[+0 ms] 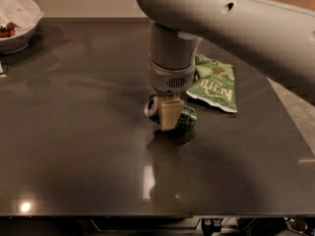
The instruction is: Knock green can over
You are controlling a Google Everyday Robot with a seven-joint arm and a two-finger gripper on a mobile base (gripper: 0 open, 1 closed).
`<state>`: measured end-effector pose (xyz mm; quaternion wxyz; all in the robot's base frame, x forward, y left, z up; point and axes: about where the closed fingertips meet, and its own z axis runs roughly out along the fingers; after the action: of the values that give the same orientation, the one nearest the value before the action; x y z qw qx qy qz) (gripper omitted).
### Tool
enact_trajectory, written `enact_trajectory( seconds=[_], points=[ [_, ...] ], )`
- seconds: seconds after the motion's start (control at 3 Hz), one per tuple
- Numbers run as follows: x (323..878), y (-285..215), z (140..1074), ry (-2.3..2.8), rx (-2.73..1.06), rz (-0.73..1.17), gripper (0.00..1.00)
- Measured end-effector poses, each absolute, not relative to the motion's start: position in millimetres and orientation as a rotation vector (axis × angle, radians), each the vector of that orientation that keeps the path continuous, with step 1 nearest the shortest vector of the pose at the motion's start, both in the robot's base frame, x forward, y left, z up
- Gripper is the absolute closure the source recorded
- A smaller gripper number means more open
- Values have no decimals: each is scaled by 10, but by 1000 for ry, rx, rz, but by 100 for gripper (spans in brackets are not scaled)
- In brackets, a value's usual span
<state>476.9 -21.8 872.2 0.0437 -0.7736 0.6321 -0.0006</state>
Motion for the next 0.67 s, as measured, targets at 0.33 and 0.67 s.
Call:
enact_trajectory(
  seconds=[0.33, 0.67],
  points=[
    [4740, -192, 8643, 1912, -2411, -14, 0],
    [4726, -167, 8553, 1893, -2447, 4, 0]
  ],
)
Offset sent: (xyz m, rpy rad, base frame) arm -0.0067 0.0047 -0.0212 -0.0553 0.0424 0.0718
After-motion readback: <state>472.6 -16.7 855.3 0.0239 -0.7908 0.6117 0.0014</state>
